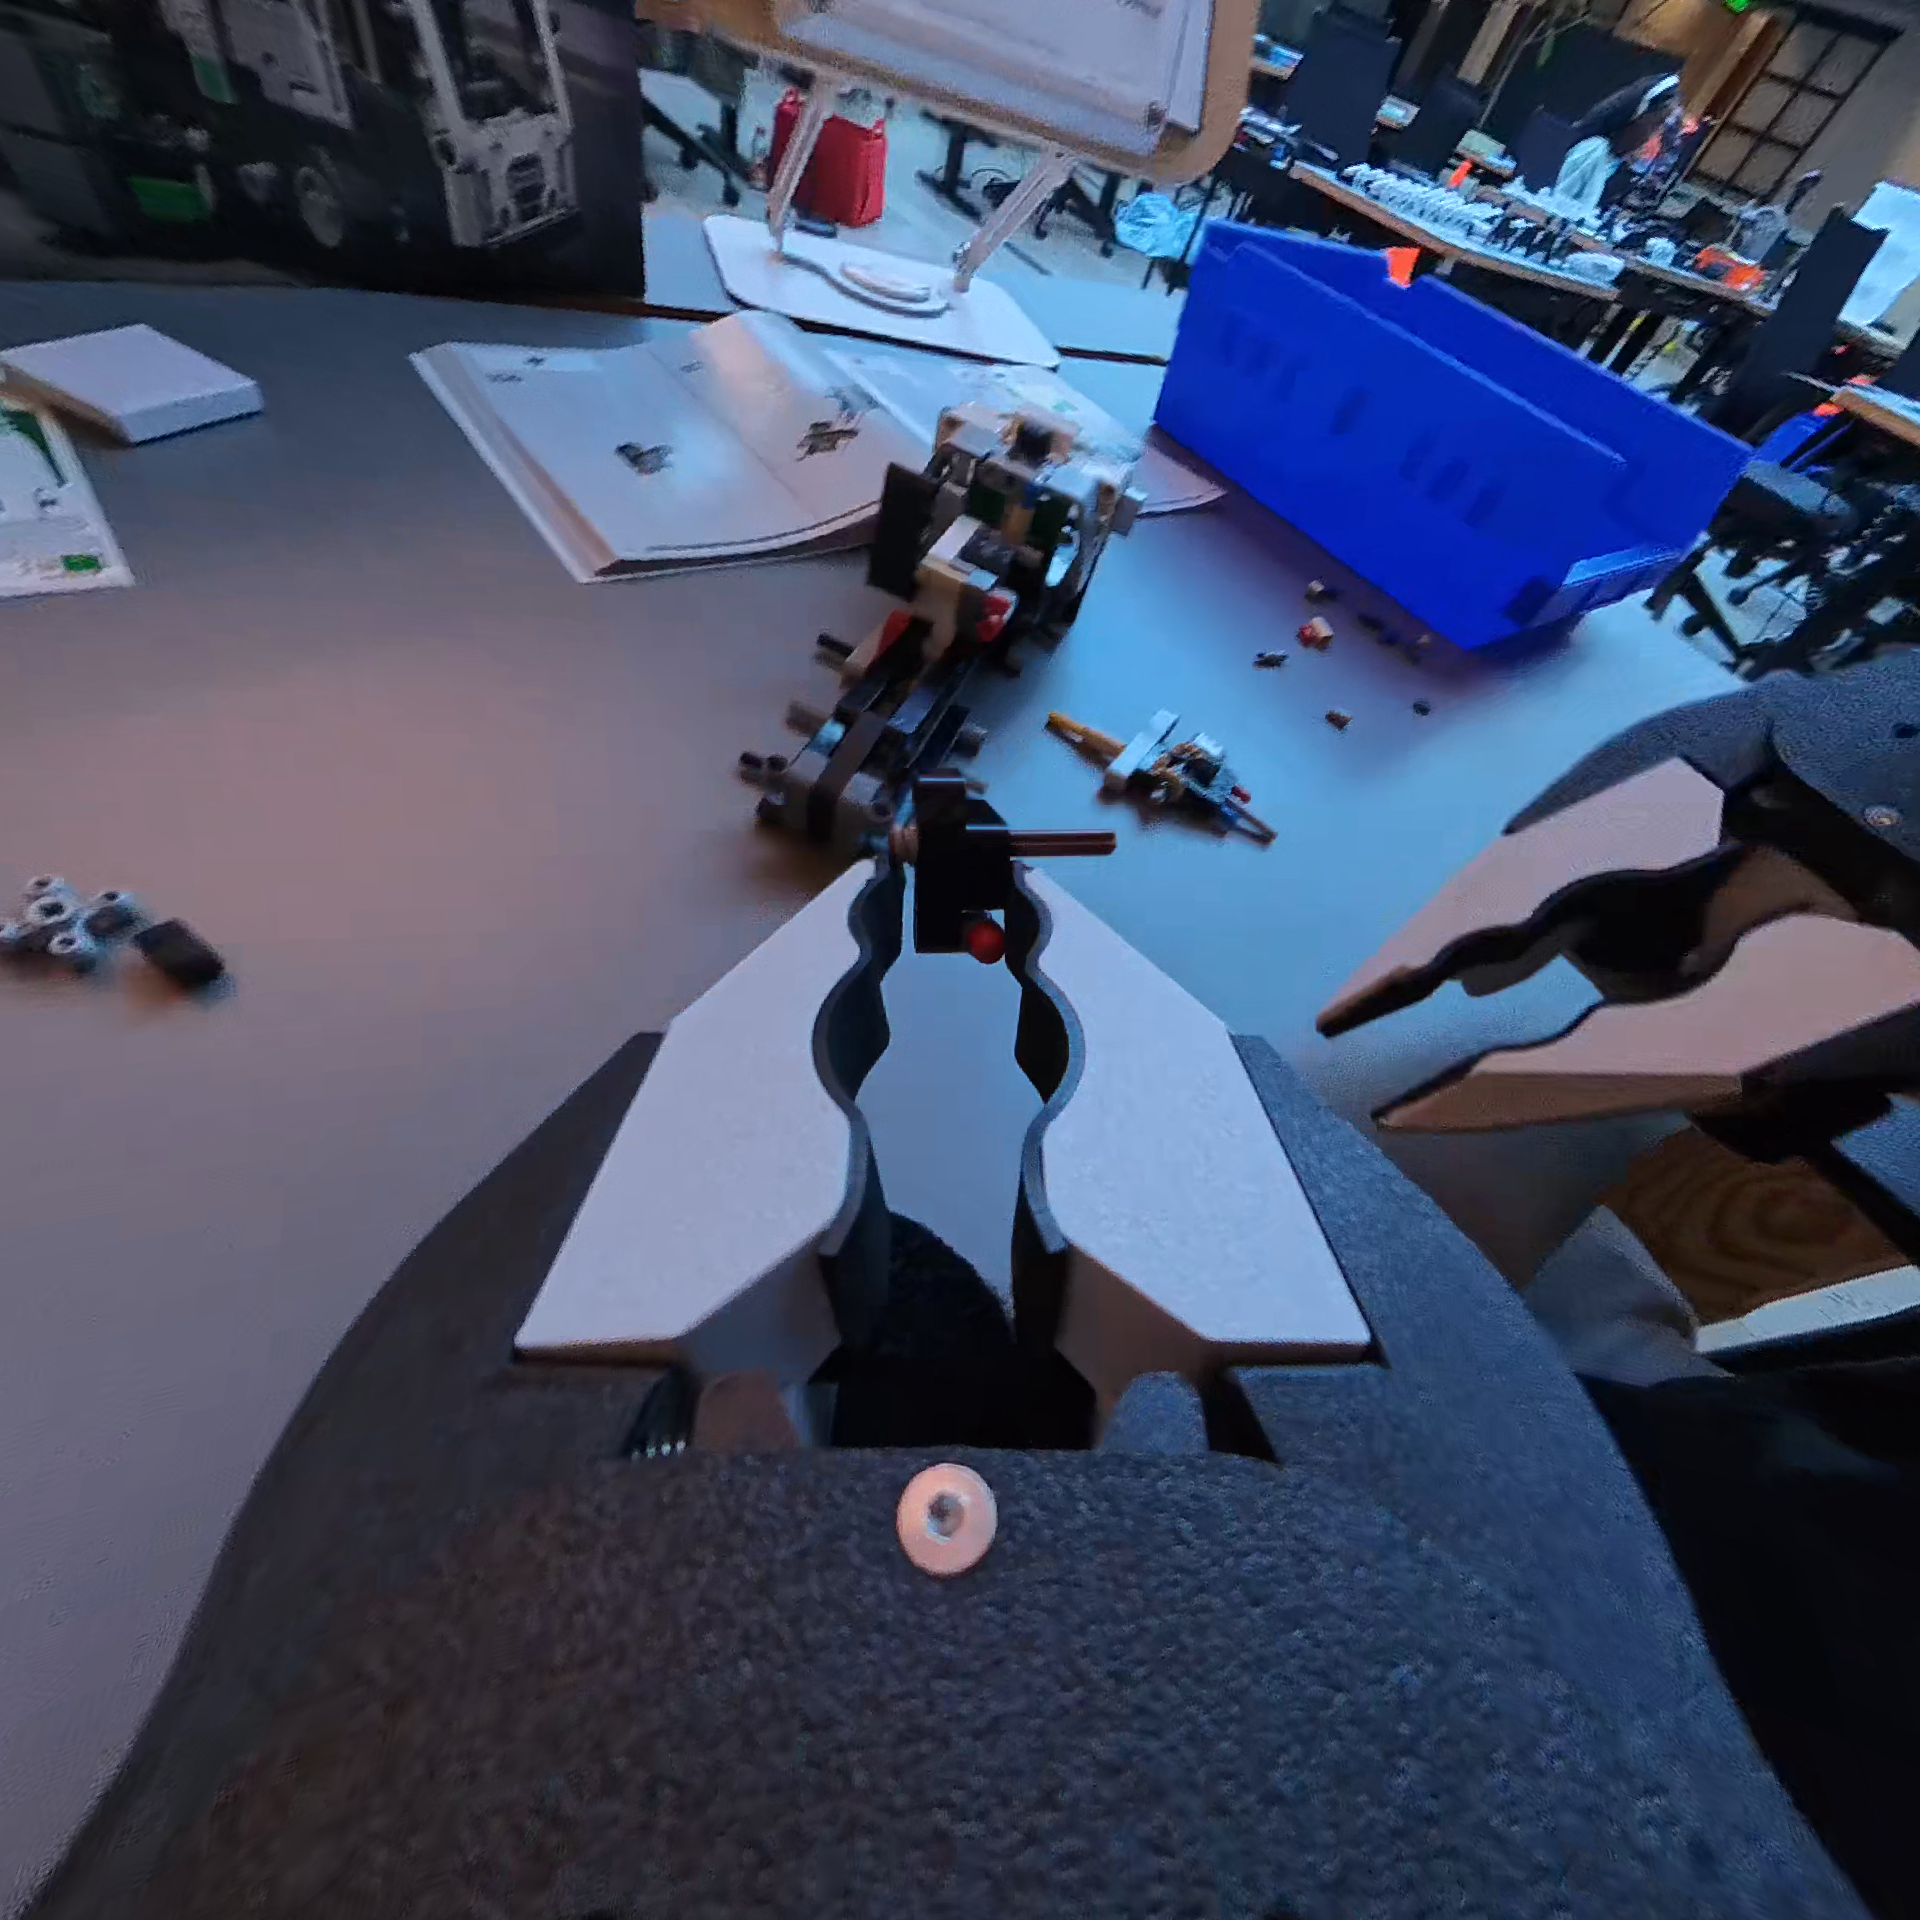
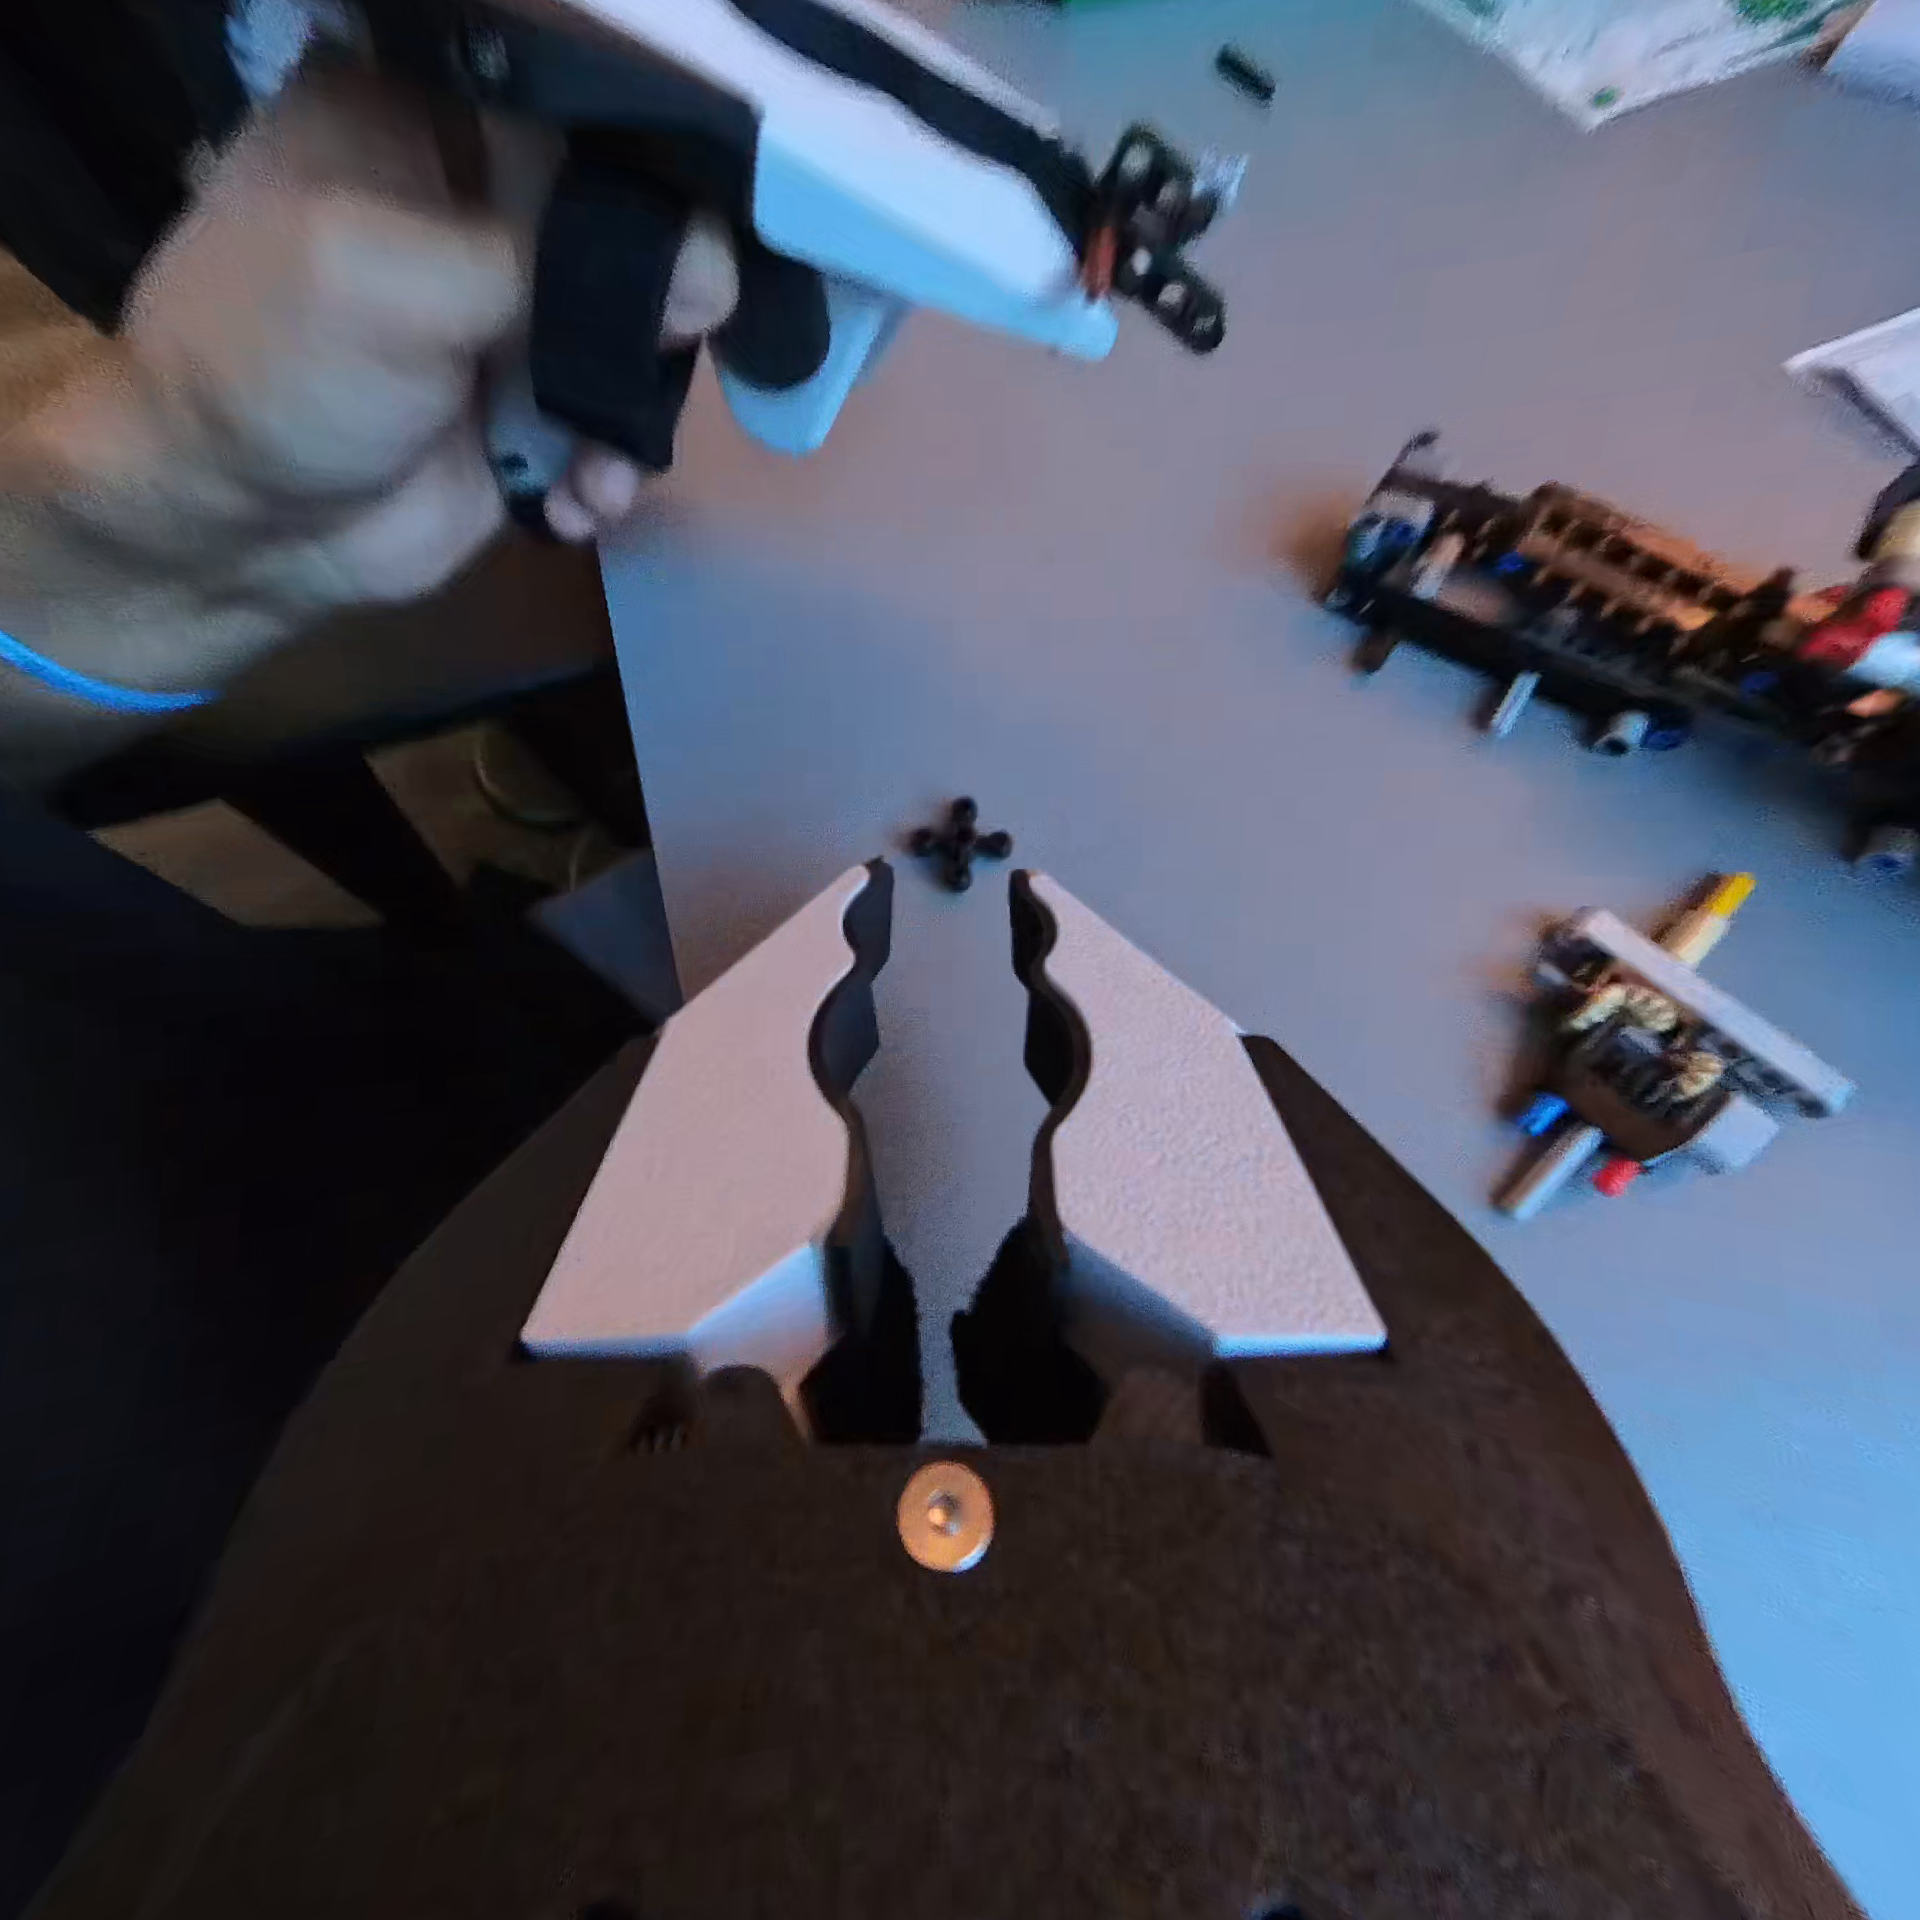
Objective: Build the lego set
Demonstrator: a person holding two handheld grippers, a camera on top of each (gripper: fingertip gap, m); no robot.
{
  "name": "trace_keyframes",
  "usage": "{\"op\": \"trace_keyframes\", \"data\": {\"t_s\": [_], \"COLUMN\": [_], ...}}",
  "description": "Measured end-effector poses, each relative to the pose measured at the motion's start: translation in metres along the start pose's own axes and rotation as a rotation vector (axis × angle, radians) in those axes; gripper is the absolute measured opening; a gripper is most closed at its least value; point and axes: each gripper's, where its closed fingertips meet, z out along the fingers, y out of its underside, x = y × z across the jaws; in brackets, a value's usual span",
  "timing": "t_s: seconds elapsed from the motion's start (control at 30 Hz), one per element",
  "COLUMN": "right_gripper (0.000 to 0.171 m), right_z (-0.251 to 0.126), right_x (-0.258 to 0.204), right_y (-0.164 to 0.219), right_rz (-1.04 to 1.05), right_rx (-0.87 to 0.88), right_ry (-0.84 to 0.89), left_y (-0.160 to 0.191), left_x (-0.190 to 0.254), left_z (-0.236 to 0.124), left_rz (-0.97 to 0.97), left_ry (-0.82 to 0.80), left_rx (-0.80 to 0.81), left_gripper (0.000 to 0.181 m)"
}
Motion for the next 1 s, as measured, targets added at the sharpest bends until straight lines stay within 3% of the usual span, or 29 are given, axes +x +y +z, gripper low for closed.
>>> {"op": "trace_keyframes", "data": {"t_s": [0.27,0.77,1.0], "right_gripper": [0.033,0.023,0.022], "right_z": [0.032,0.040,-0.010], "right_x": [0.000,0.005,0.018], "right_y": [0.009,0.009,-0.066], "right_rz": [-0.088,-0.103,-0.416], "right_rx": [-0.131,-0.081,0.279], "right_ry": [0.064,0.086,0.230], "left_y": [0.004,0.006,0.025], "left_x": [-0.011,0.004,0.025], "left_z": [-0.010,-0.003,0.014], "left_rz": [0.045,-0.104,-0.316], "left_ry": [-0.038,0.127,0.345], "left_rx": [0.011,-0.011,-0.176], "left_gripper": [0.014,0.014,0.014]}}
